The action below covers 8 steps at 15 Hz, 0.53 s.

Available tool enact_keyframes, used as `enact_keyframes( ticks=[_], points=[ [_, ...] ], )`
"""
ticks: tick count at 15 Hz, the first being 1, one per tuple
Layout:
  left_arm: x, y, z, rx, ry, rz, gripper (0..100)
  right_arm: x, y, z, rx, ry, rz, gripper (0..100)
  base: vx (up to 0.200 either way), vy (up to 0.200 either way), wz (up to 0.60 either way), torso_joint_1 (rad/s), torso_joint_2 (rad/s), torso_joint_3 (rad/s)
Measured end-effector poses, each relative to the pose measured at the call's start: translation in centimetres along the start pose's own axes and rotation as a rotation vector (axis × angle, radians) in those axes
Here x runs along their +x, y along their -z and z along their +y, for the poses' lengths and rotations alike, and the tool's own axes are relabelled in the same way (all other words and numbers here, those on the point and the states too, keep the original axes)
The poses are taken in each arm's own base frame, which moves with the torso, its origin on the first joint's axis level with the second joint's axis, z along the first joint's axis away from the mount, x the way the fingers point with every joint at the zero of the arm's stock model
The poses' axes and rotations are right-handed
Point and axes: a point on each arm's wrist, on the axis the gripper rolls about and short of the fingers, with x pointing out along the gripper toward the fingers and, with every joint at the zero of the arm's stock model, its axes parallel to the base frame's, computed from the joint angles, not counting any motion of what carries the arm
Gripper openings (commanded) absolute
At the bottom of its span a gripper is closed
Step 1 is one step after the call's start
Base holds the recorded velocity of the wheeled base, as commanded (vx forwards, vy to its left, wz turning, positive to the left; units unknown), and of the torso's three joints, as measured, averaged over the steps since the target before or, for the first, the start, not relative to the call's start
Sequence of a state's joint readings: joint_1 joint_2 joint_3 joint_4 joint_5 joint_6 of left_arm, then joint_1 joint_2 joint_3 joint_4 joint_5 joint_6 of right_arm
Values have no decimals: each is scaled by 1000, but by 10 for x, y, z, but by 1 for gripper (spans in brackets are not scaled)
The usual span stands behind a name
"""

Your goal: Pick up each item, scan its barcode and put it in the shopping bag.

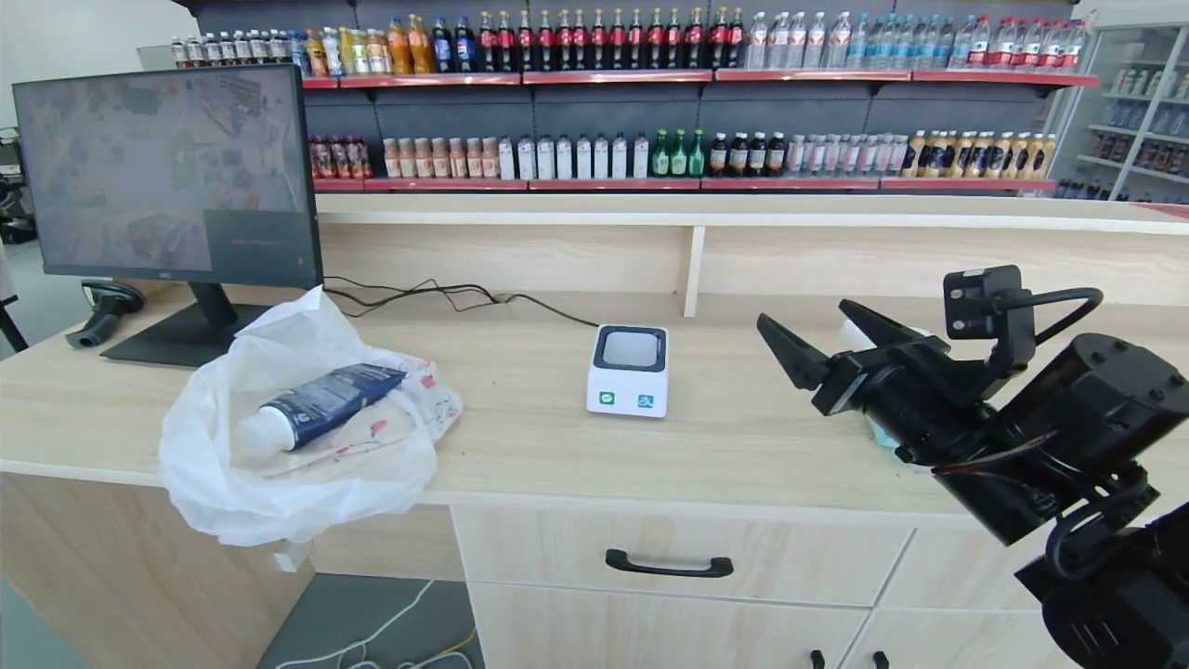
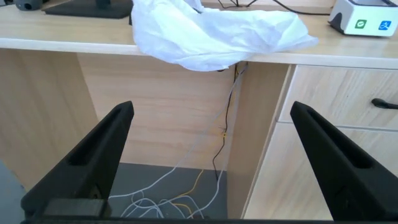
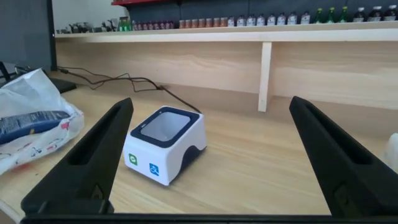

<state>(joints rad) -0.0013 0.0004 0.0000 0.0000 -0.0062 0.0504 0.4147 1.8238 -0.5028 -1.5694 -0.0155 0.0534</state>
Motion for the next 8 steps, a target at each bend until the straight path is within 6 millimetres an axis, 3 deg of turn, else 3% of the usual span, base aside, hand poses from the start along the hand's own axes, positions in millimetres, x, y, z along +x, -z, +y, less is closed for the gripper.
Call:
enact_keyframes(
  ticks=[5, 6, 8],
  points=[
    [0, 0, 0, -4, 0, 0, 100, 1, -4, -1, 0, 1, -19, 100, 200, -200, 0, -4, 2, 3],
    [0, 0, 0, -4, 0, 0, 100, 1, -5, -1, 0, 3, -21, 100, 0, -200, 0, 2, 7, 2],
    [0, 0, 0, -6, 0, 0, 100, 1, -4, -1, -1, 3, -16, 100, 0, 0, 0, 0, 0, 0]
  ],
)
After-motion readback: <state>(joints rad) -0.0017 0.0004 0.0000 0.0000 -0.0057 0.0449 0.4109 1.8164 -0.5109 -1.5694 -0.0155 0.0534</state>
